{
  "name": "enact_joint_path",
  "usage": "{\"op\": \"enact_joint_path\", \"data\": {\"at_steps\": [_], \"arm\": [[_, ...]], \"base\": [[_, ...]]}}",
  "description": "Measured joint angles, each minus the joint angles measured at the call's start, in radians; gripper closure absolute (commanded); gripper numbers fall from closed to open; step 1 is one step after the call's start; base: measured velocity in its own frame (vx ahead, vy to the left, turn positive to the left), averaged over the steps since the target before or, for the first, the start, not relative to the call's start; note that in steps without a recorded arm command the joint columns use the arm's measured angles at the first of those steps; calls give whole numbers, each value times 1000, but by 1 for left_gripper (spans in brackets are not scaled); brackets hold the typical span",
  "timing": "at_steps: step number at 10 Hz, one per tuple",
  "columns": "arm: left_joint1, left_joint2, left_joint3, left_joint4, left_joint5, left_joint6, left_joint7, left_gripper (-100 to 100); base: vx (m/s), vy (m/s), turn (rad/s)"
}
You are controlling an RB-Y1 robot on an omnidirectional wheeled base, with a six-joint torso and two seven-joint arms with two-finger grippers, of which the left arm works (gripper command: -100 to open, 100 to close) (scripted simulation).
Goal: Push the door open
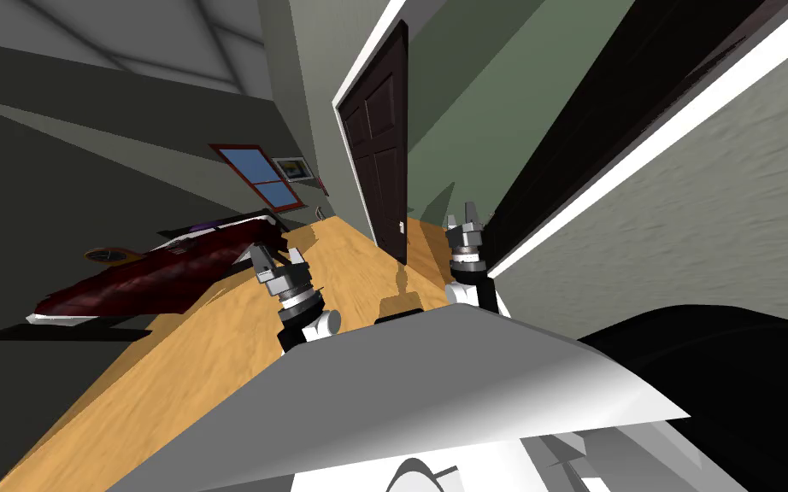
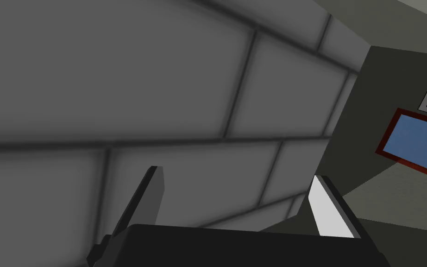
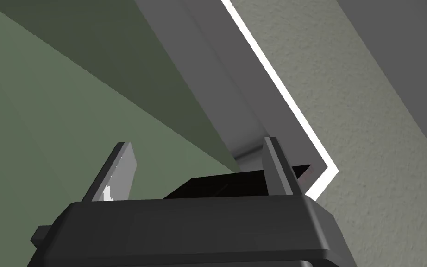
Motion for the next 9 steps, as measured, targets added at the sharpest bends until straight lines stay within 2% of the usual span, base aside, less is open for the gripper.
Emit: {"op": "enact_joint_path", "data": {"at_steps": [1, 3, 9], "arm": [[-3, 13, -4, 17, 7, -5, 3, -100], [-5, 23, -34, 51, 11, -9, -9, -100], [-35, 66, -86, 170, 44, -20, -20, -100]], "base": [[193, 30, -132], [217, -9, -124], [146, 20, -128]]}}
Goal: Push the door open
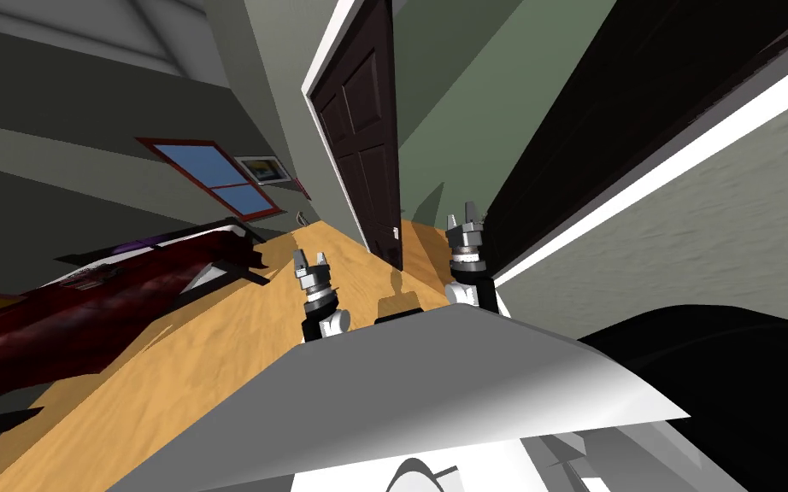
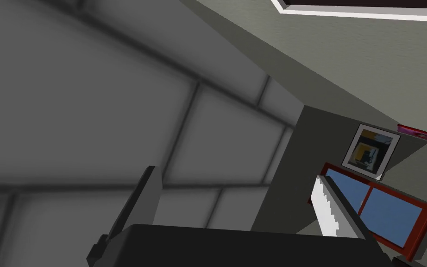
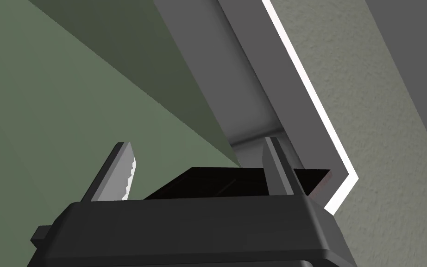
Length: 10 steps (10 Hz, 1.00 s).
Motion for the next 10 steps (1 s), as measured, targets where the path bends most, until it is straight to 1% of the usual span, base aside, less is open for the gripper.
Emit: {"op": "enact_joint_path", "data": {"at_steps": [1, 2, 3, 4, 5, 6, 7, 8, 9, 10], "arm": [[-6, 11, -7, 22, 9, 0, 0, -100], [-8, 18, -19, 48, 15, -7, -1, -100], [-10, 21, -30, 68, 18, -14, -4, -100], [-16, 20, -50, 89, 21, -13, -13, -100], [-17, 23, -67, 115, 24, -20, -19, -100], [-24, 27, -76, 139, 29, -25, -22, -100], [-32, 36, -86, 169, 39, -29, -22, -100], [-24, 39, -104, 178, 43, -28, -26, -100], [-37, 42, -111, 208, 49, -31, -29, -100], [-39, 46, -121, 228, 55, -35, -31, -100]], "base": [[139, 45, -149], [122, 24, -93], [158, 18, -184], [149, 23, -148], [106, 23, -88], [112, 39, -188], [127, 60, -169], [120, 55, -134], [94, 43, -112], [90, 29, -108]]}}
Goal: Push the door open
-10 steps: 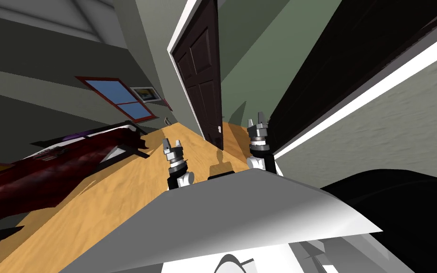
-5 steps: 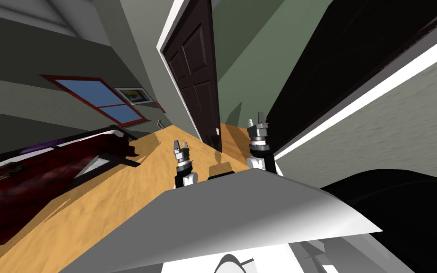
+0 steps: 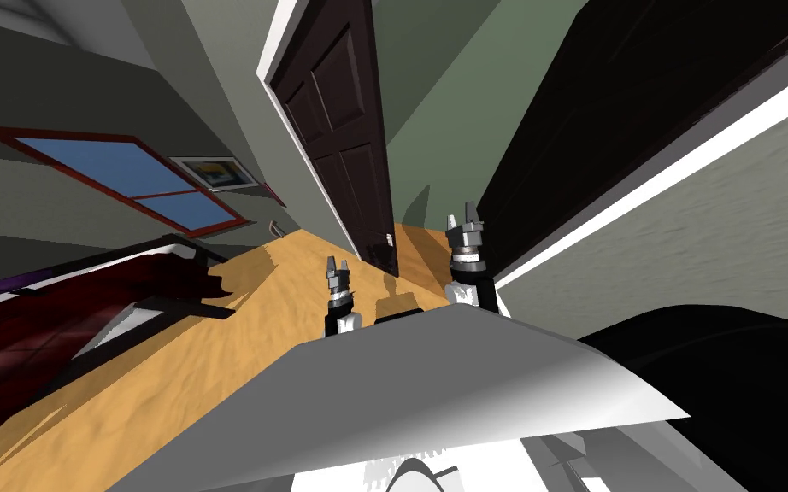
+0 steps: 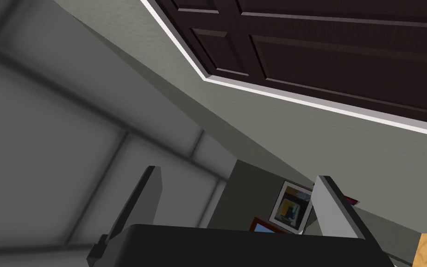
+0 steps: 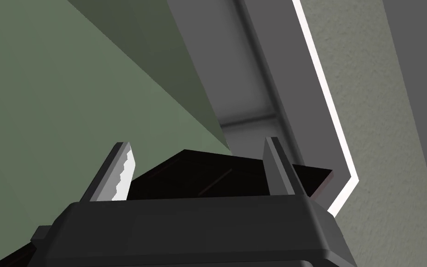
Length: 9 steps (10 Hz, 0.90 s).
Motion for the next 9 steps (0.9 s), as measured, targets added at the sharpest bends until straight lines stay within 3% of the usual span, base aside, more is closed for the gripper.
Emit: {"op": "enact_joint_path", "data": {"at_steps": [9], "arm": [[-28, 18, -97, 175, 42, -26, -25, -100]], "base": [[92, 40, -126]]}}
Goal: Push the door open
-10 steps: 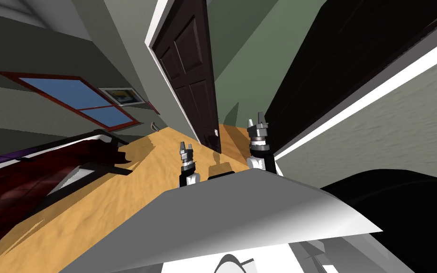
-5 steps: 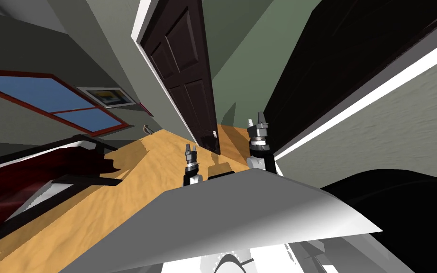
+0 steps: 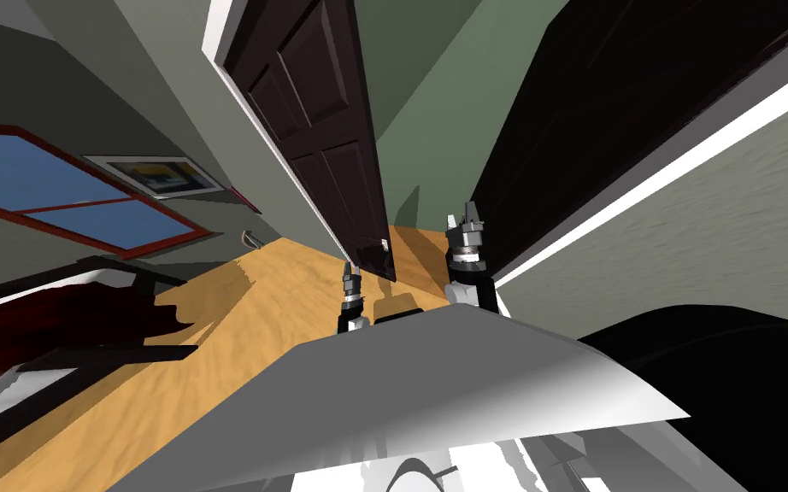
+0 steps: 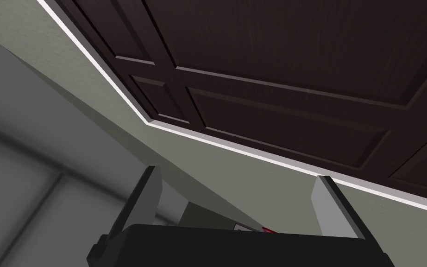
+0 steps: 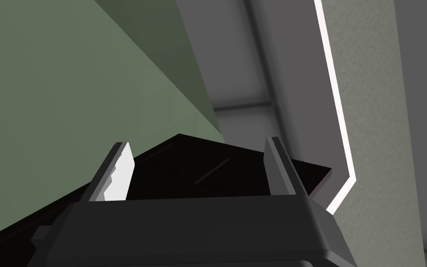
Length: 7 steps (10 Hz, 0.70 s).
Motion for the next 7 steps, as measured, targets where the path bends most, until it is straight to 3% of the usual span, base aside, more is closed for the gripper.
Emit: {"op": "enact_joint_path", "data": {"at_steps": [7], "arm": [[-30, 11, -70, 147, 36, -23, -16, -100]], "base": [[84, 50, -124]]}}
